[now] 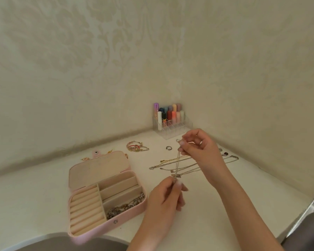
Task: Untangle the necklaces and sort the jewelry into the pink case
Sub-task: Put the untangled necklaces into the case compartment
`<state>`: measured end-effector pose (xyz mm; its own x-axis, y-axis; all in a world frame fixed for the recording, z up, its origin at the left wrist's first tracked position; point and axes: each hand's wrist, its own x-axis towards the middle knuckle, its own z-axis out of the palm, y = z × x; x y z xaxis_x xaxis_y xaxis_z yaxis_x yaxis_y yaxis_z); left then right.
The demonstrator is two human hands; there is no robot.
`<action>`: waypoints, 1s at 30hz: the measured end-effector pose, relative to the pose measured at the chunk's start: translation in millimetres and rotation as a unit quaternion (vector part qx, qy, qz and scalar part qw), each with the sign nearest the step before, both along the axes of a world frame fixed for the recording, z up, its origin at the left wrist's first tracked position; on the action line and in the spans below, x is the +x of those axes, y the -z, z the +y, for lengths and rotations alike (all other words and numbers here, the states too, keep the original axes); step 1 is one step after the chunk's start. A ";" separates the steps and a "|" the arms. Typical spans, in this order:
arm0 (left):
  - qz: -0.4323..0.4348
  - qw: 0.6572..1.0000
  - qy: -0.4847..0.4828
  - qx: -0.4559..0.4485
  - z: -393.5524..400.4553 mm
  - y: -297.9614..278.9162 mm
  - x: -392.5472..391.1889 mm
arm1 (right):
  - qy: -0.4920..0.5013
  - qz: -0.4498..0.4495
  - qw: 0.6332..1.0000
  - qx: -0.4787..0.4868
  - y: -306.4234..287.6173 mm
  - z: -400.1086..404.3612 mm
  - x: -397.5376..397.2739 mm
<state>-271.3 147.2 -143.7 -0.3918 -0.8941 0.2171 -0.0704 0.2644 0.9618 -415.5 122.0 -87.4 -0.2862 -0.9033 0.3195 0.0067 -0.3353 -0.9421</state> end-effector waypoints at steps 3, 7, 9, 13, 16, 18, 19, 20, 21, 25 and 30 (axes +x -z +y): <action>-0.034 0.995 -0.069 -0.066 0.0 -5.6 22.5 | 0.010 0.063 0.998 0.023 7.1 -13.6 4.2; -0.090 0.981 -0.116 -0.128 -7.3 -23.0 55.9 | 0.010 0.108 0.994 0.027 11.6 -25.6 22.7; -0.120 0.970 -0.144 -0.152 -6.7 -28.5 74.1 | 0.010 0.103 0.994 0.025 11.6 -27.1 30.8; -0.134 0.965 -0.170 -0.149 1.4 -28.0 102.2 | 0.003 0.071 0.997 0.000 10.6 -22.4 45.8; -0.115 0.969 -0.187 -0.110 1.7 -22.2 116.2 | -0.016 0.041 0.999 -0.017 7.1 -18.9 60.5; -0.088 0.964 -0.223 -0.114 1.0 -22.4 122.8 | -0.018 0.015 0.999 -0.029 6.1 -17.4 69.5; -0.070 0.961 -0.241 -0.118 0.3 -23.6 125.2 | -0.016 0.004 0.999 -0.035 5.8 -16.6 73.3; -0.051 0.959 -0.254 -0.118 0.0 -25.2 126.9 | -0.013 -0.005 0.999 -0.040 6.1 -15.9 75.9; -0.036 0.957 -0.263 -0.119 -0.3 -26.7 128.0 | -0.011 -0.010 0.999 -0.043 6.3 -14.9 77.8; -0.007 0.963 -0.250 -0.100 -0.2 -31.7 127.7 | -0.007 -0.004 0.999 -0.044 8.8 -12.3 79.9; -0.018 0.970 -0.230 -0.080 -2.0 -28.8 126.1 | -0.026 -0.004 0.998 -0.060 11.9 -13.0 81.5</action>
